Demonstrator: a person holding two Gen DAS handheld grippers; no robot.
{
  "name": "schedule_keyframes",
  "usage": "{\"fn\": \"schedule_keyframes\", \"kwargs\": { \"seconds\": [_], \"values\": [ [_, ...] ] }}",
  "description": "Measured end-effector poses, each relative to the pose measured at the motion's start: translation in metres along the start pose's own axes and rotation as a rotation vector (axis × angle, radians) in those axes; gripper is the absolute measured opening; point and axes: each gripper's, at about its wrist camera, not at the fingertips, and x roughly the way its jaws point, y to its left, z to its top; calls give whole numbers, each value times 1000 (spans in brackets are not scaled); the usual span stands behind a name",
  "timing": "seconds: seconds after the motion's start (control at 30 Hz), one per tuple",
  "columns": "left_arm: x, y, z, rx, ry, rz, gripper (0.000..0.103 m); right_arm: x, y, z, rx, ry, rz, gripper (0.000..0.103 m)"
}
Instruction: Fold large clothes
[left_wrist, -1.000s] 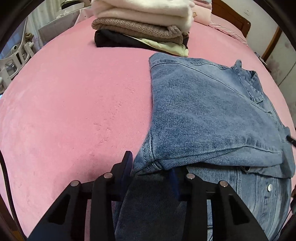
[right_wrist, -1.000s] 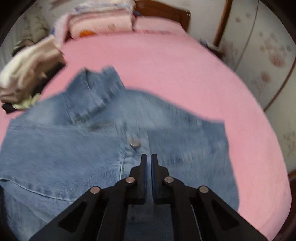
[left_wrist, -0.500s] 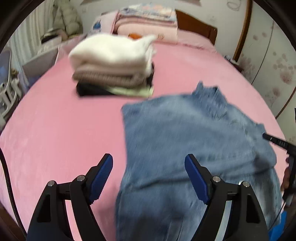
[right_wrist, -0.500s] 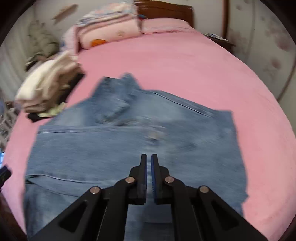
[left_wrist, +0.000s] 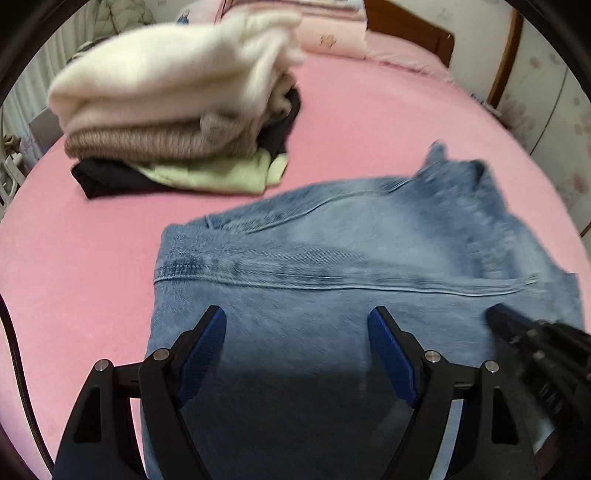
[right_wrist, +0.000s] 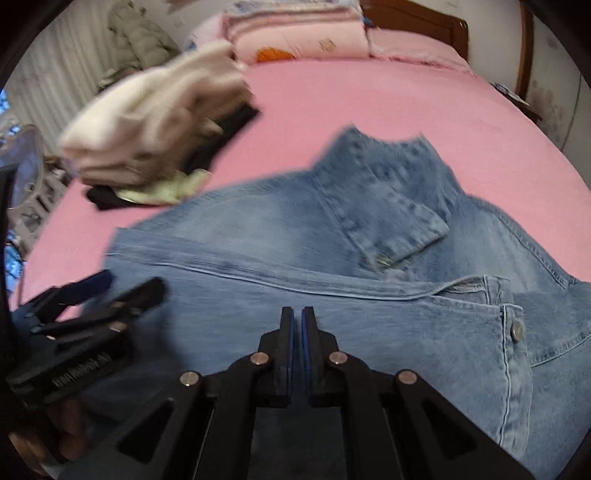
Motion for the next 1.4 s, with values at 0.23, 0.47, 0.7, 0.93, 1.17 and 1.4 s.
{"fn": "schedule_keyframes", "kwargs": {
  "seconds": [0.23, 0.47, 0.7, 0.93, 1.17, 1.4],
  "values": [
    [17, 15, 1, 29, -12, 32, 83, -6, -77, -7, 33, -22, -116, 0],
    [16, 27, 3, 22, 16, 25, 85, -34, -130, -30, 157, -16, -81, 1],
    [-25, 28, -8, 25, 24, 5, 85, -77, -107, -54, 161, -46, -21, 7],
    [-79, 19, -29, 61, 24, -40, 94, -122, -80, -59, 157, -71, 40, 13],
    [-141, 3, -34, 91, -6, -123, 94, -171, -57, -56, 124, -131, 14, 19],
    [-223, -14, -52, 138, -195, -116, 94, -225, -47, -65, 122, -203, -31, 22]
  ]
}}
